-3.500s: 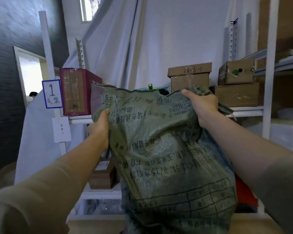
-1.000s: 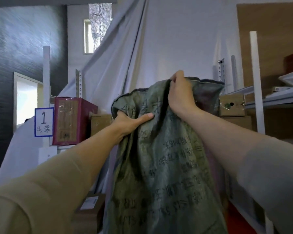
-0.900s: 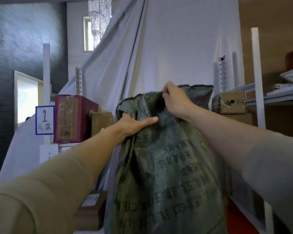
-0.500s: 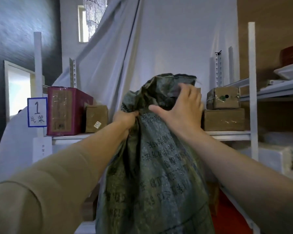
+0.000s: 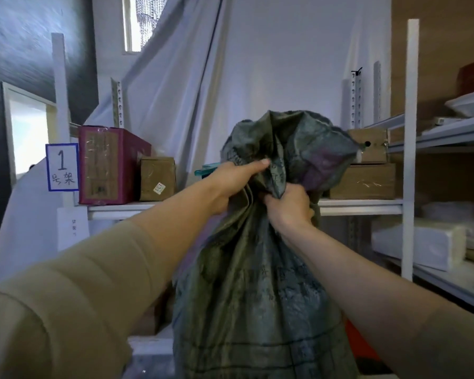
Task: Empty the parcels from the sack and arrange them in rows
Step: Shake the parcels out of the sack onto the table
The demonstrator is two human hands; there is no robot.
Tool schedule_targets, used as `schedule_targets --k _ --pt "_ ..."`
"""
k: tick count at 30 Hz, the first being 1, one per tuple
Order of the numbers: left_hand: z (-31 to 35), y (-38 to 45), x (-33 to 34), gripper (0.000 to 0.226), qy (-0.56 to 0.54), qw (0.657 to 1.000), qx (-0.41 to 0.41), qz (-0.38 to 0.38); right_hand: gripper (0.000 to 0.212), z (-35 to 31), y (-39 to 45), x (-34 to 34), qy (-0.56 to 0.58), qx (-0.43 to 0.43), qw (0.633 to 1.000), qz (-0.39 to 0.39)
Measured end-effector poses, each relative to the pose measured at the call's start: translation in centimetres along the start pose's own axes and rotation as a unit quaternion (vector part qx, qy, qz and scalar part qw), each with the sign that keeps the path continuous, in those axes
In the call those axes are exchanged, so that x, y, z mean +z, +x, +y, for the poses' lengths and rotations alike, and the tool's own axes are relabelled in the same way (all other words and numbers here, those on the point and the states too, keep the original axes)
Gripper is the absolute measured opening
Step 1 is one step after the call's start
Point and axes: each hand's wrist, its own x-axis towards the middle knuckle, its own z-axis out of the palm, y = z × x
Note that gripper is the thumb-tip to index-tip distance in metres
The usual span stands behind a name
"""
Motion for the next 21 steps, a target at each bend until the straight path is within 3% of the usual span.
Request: schedule_targets --k 1,2,5,7,10,13,18,21 --pt "-0.8 -0.3 -0.7 0.09 0.101 0.993 0.046 0.028 0.003 -0.5 0.0 -0.4 -0.013 0.003 1.0 0.017" --pt "-1.9 -0.5 -1.5 0.107 0.208 0.971 0.089 0.077 0.016 -1.0 0.3 -0.8 -0.023 -0.001 0.999 0.034" --pt "-4.2 -3.4 -3.1 0.115 0.356 0.905 0.155 0.172 0.038 -2.1 1.2 -2.2 -0.039 0.0 0.998 0.054" --pt "-5.6 -5.2 -3.3 0.118 0.363 0.916 0.122 0.123 0.031 -2.5 1.4 -2.3 -0.002 0.004 0.999 0.043" --pt "-7.0 -6.0 -2.1 0.099 0.283 0.957 0.059 0.012 0.012 -2.8 1.0 -1.5 0.075 0.018 0.997 0.022" --pt "-7.2 -5.1 -0.7 0.092 0.328 0.943 0.047 0.014 0.006 -2.9 1.1 -0.7 0.136 0.014 0.991 -0.013" --pt "-8.3 -2.8 -0.2 0.03 0.272 0.957 0.024 0.098 0.034 -2.9 -0.1 -1.7 0.148 0.01 0.984 -0.098" --pt "-8.7 -2.3 -0.2 0.021 0.222 0.964 -0.009 0.145 0.066 -1.5 -1.3 -2.5 0.103 0.004 0.986 -0.132"
